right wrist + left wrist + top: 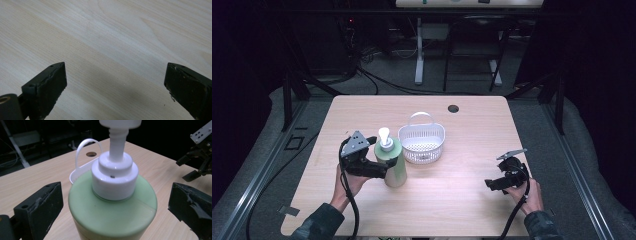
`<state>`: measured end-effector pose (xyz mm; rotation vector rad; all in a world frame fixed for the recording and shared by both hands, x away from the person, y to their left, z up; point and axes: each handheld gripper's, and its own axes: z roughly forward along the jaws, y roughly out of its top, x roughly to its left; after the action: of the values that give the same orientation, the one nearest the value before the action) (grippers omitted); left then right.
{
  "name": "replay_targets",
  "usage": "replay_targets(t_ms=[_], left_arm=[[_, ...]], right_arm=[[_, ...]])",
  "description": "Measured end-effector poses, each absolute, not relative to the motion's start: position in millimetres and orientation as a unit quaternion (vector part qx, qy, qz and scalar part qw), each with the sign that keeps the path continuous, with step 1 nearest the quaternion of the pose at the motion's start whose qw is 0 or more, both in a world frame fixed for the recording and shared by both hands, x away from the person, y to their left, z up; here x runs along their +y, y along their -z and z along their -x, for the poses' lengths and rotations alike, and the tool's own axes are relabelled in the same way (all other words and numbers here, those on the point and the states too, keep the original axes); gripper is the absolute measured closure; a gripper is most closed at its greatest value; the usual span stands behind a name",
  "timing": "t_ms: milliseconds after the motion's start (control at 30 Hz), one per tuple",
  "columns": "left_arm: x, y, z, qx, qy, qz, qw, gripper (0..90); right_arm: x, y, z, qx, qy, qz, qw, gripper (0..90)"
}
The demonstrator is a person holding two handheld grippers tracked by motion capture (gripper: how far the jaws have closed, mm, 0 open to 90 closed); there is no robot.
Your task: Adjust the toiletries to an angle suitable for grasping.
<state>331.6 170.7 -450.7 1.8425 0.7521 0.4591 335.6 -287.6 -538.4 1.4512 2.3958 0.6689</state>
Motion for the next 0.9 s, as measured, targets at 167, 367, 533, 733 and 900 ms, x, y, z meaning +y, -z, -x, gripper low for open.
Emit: replay_targets(t_ms=[167,367,533,733,900], left_arm=[[169,447,-339,0.307,-0.187,-0.771,0.525,0.0],[164,447,-345,0.302,-0.176,-0.774,0.529,0.0],[162,447,-345,0.293,-0.182,-0.771,0.536,6.6],[164,447,-343,0.292,-0.191,-0.759,0.549,28.6],[167,448,-343,0.293,-0.191,-0.757,0.551,38.6]], right_arm=[[-287,538,-336,0.826,-0.229,-0.498,0.131,4.0],[-287,539,-336,0.827,-0.230,-0.497,0.129,4.1],[-288,539,-336,0.827,-0.229,-0.496,0.129,4.3],[-286,539,-337,0.829,-0.227,-0.495,0.129,4.7],[-286,539,-338,0.829,-0.227,-0.495,0.128,4.9]])
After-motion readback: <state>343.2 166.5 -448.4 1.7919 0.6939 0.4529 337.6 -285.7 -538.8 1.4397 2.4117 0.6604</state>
